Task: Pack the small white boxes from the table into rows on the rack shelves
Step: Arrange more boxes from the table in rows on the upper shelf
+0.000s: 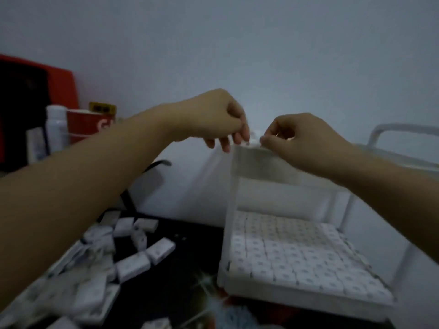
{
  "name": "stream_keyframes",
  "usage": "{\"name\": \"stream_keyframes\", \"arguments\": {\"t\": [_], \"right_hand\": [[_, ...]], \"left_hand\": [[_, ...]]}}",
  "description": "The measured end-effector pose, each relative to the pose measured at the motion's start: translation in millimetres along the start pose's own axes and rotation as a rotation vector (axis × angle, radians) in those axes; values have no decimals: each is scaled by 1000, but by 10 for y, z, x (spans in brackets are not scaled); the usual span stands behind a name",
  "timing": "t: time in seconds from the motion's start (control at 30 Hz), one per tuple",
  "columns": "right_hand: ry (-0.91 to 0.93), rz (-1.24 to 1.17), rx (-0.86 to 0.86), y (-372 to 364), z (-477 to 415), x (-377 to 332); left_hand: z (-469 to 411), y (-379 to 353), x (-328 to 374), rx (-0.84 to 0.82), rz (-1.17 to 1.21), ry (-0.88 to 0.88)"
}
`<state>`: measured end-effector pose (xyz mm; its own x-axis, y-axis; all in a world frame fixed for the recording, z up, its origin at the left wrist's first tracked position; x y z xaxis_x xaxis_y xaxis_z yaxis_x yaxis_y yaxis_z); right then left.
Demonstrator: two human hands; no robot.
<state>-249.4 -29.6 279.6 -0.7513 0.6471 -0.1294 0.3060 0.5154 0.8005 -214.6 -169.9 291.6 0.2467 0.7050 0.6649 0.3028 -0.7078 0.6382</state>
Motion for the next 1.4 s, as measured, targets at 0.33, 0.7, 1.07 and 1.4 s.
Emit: {"name": "stream_keyframes", "arguments": {"t": [0.33, 0.7, 1.07, 1.4], "right_hand": [[232, 48, -628, -2679, 1067, -1036], [392, 389, -617, -3806, 592, -837], [372, 370, -666, -3575, 456, -717], [197, 255, -513, -2950, 771, -550]], "left_hand": [[1705, -451, -2387, -109, -192, 400], [1757, -707, -3310, -254, -813, 351], [1606, -800, -3134, -204, -303, 306], [1662, -876, -2683, -226, 107, 371]]}}
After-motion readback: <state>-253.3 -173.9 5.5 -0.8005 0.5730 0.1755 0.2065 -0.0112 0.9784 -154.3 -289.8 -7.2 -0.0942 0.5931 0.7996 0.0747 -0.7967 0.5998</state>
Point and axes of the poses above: each hand's wrist, its own z-axis away from the middle knuckle, its own y-axis out of the back of the hand, x = y × z, the point moved 7 cm from there along -z, towards the middle knuckle, and after that the axes turned 13 degrees about z, right-handed, at the moved point
